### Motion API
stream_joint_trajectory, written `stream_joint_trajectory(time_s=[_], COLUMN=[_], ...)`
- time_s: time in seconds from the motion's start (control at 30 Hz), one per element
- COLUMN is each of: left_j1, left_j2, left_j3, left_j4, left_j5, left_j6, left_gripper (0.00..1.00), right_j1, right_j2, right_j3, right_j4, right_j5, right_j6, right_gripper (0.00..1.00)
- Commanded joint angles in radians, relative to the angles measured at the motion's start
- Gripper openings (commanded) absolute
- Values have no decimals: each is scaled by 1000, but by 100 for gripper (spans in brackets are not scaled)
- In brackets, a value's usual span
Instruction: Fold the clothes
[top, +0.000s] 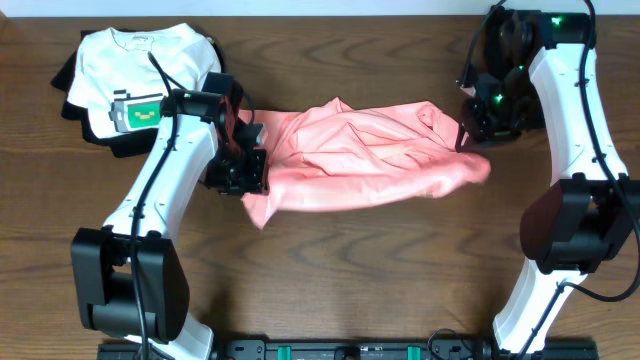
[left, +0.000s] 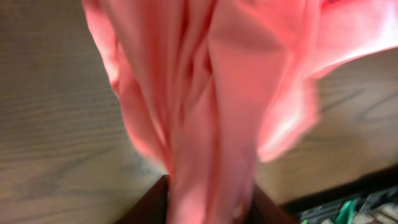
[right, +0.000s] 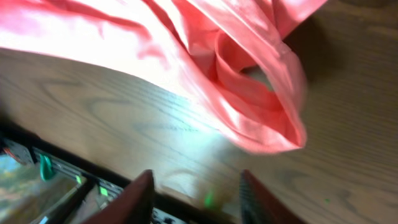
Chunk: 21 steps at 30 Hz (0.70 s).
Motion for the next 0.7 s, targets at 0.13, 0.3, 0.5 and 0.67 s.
stream_joint_trajectory(time_s=[0.13,0.3,0.5,0.67], left_j1=[7,7,2,-31], left_j2=[-14,-14,-14,-14], left_j3=[16,16,16,15], left_j4=[-38,-18,45,77], left_j5=[12,19,19,19], left_j6=[2,3,6,34], left_gripper=[60,60,60,60], right_j1=[-14,-5,29,136], right_j2=[-11,-11,-11,-11], right_j3=[11,11,11,-3], right_j4=[0,28,137,272], right_j5=[-7,-39,-39,-53], right_j6=[18,17,-29,-98], right_gripper=[45,43,42,42])
